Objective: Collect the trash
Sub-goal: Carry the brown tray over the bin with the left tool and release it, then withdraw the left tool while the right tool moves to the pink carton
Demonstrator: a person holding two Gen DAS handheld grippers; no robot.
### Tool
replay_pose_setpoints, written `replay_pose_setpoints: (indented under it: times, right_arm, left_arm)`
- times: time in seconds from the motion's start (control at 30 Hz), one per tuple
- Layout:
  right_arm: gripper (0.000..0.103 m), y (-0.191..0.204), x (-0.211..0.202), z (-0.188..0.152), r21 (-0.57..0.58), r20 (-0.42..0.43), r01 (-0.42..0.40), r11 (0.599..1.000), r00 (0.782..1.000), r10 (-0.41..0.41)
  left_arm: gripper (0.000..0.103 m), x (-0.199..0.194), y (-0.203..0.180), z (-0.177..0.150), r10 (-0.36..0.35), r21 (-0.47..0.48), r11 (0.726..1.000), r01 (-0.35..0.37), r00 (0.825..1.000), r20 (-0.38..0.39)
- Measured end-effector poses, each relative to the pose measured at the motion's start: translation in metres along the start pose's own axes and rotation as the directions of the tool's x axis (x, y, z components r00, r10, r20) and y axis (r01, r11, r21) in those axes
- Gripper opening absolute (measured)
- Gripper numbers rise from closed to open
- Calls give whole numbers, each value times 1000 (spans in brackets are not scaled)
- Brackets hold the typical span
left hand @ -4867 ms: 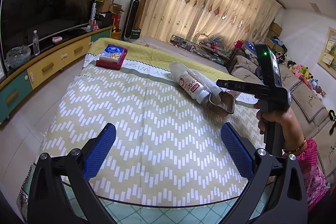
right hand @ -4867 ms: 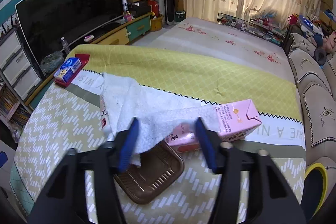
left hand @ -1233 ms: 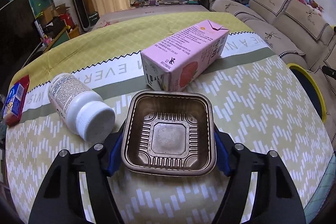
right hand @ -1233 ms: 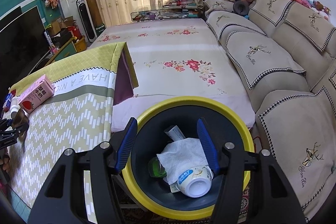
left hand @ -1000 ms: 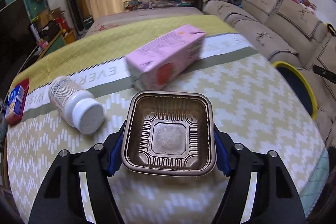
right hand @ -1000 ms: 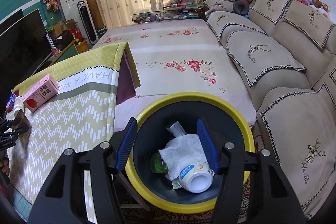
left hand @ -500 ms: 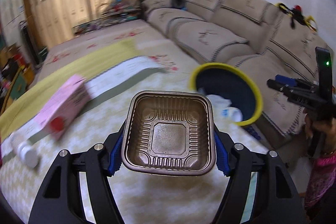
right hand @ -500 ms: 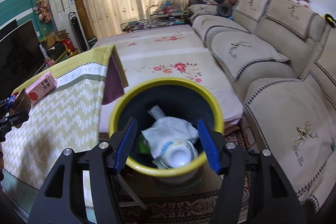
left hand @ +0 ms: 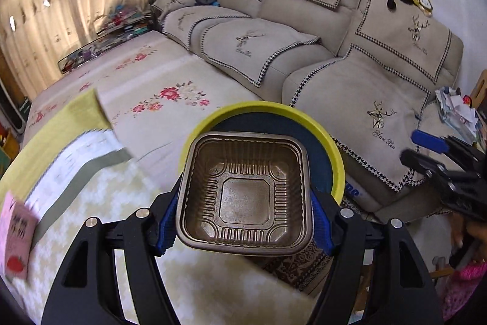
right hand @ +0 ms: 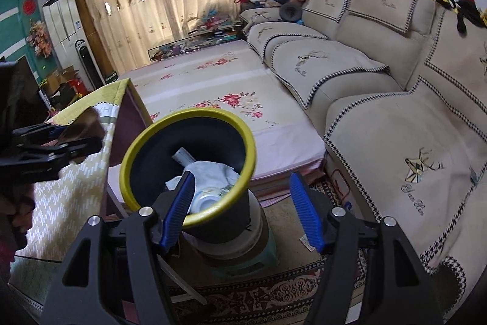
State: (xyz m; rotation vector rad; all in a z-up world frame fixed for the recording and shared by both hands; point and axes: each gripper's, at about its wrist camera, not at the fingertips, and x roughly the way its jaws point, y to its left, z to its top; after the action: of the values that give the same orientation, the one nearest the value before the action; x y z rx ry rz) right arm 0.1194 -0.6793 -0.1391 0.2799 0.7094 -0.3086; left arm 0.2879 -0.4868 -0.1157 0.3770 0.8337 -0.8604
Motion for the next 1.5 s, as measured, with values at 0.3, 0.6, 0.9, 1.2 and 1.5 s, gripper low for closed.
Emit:
replay_pose_setpoints:
  times: [0.3, 0.6, 0.9, 1.2, 1.5]
  right_arm:
    - [62, -22, 4, -11, 45, -17, 5, 999, 1000, -4]
    - [63, -22, 11, -16, 61, -35, -7, 998, 999, 9]
    - [65, 2, 10, -12, 23, -36, -36, 999, 999, 36]
    - [66, 67, 3, 3, -79, -24, -109, 991, 994, 108]
    - [67, 171, 6, 26, -201, -26, -205, 958, 979, 204]
  left_arm:
    - [83, 64, -16, 34, -2, -3, 1000, 2, 999, -50]
    - [91, 23, 0, 17, 16, -54, 998, -14, 999, 31]
    - [97, -77, 34, -26, 55, -138, 990, -32, 984, 169]
    - [98, -168, 113, -99, 237, -289, 943, -167, 945, 227]
    - [98, -238, 213, -188, 441, -483, 821, -304, 875, 199]
